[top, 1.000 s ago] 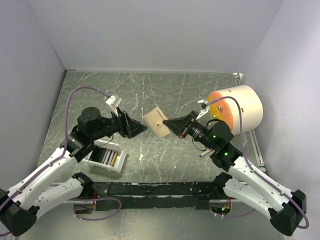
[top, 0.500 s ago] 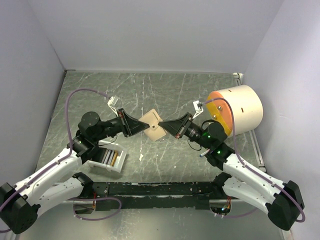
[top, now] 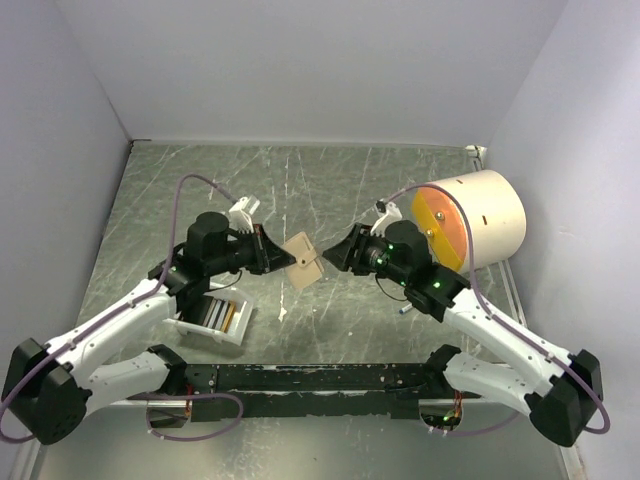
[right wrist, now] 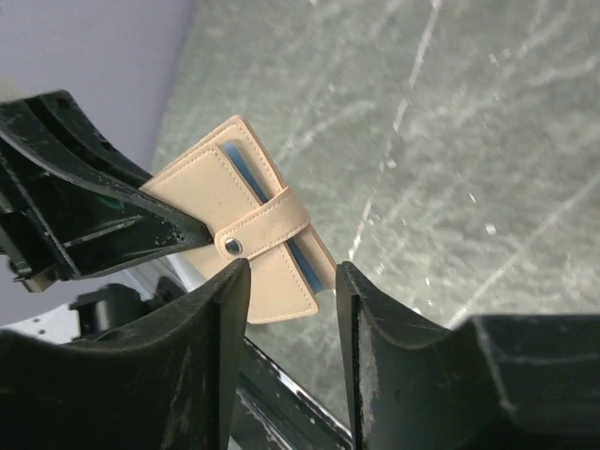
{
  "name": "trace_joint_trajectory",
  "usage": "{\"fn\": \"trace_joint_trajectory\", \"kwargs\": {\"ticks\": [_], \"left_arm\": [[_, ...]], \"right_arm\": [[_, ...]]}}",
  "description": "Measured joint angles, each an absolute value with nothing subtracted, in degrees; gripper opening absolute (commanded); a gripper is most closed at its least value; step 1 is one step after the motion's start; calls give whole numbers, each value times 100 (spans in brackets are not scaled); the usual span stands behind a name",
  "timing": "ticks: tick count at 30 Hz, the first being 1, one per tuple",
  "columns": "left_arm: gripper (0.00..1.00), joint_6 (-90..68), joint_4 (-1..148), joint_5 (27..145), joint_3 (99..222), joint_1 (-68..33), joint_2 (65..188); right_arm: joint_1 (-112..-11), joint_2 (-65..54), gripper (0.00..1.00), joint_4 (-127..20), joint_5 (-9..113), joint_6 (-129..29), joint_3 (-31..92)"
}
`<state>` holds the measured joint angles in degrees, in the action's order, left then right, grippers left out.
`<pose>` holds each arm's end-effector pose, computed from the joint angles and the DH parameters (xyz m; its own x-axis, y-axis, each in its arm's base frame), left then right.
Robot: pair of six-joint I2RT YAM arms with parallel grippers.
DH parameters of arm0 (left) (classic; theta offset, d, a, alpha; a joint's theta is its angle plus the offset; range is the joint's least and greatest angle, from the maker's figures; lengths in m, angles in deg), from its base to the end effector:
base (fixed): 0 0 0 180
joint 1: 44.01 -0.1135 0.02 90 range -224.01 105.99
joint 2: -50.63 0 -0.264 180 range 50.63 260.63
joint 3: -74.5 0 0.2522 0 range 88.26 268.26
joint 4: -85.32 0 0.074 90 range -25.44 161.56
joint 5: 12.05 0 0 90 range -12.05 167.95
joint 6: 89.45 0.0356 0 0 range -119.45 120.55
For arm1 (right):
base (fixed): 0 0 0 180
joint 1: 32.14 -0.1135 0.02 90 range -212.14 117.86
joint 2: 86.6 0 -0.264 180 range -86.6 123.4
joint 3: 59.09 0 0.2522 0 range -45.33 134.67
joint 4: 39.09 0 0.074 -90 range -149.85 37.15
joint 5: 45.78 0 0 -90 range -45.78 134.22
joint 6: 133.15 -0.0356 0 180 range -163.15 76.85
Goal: Put the credit cards into the card holder
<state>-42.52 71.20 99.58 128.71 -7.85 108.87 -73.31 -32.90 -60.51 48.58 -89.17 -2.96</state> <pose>0.1815 -0.1489 0.2869 -0.7514 -0.2371 -0.6158 0.4355 0.5228 -0.7328 0.1632 0.1463 0.3013 -0.6814 0.3573 -0.6388 -0.3171 0.6425 0.6976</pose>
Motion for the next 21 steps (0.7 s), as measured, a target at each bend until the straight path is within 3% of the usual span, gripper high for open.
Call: {"fn": "trace_joint_trajectory", "kwargs": {"ticks": [7,21], "left_arm": [[7,-4254,6512,9958,12910,-785,11475],[7,-4774,6602,10452,13057,-785,11799]], "right_arm": [[-7637,-2869,36,-6648,4755,-8580,-198],[-8658,-1885,43,-6569,4362,-8075,255]]}}
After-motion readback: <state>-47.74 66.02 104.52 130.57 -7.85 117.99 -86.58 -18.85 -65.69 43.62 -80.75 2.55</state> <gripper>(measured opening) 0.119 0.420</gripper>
